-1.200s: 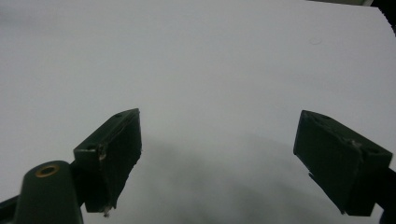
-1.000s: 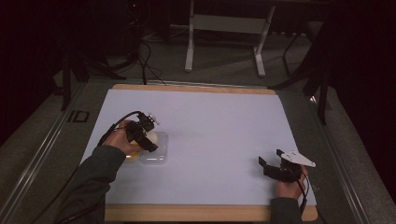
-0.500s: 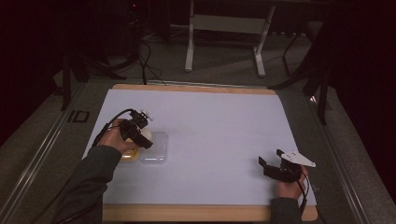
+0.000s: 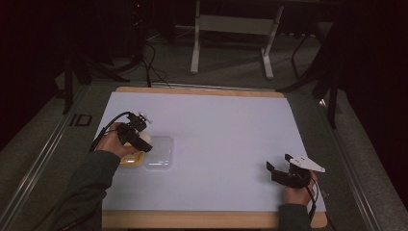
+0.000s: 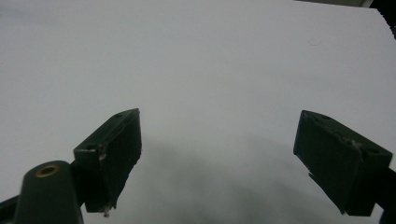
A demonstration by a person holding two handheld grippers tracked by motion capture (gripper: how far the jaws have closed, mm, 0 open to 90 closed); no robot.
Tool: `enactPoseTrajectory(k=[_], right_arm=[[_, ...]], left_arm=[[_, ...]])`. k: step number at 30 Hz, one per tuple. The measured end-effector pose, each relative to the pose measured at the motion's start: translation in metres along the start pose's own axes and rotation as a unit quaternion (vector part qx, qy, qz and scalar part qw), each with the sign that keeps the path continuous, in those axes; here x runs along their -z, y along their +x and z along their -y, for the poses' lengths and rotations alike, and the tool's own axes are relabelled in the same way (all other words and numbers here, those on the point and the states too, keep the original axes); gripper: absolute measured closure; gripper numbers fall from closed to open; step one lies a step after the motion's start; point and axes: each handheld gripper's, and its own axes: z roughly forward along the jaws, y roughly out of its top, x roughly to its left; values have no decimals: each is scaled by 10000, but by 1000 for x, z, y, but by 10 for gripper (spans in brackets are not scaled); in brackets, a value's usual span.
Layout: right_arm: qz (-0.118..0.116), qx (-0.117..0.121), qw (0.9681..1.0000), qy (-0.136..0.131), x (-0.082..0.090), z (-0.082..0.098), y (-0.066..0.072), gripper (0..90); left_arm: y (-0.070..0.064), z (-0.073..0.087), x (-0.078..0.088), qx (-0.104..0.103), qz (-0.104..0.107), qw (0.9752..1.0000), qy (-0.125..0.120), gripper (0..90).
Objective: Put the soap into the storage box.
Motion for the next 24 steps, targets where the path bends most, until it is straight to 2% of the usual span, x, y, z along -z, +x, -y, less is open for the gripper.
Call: enactPoseTrajectory(k=[11, 24], right_arm=[[1, 1, 10000, -1, 0, 0, 0, 148], [3, 4, 10000, 3, 0, 0, 0, 148]], left_arm=[[9, 10, 0, 173, -23, 9998, 14, 242], [21, 22, -5, 334, -52, 9993, 141, 242]])
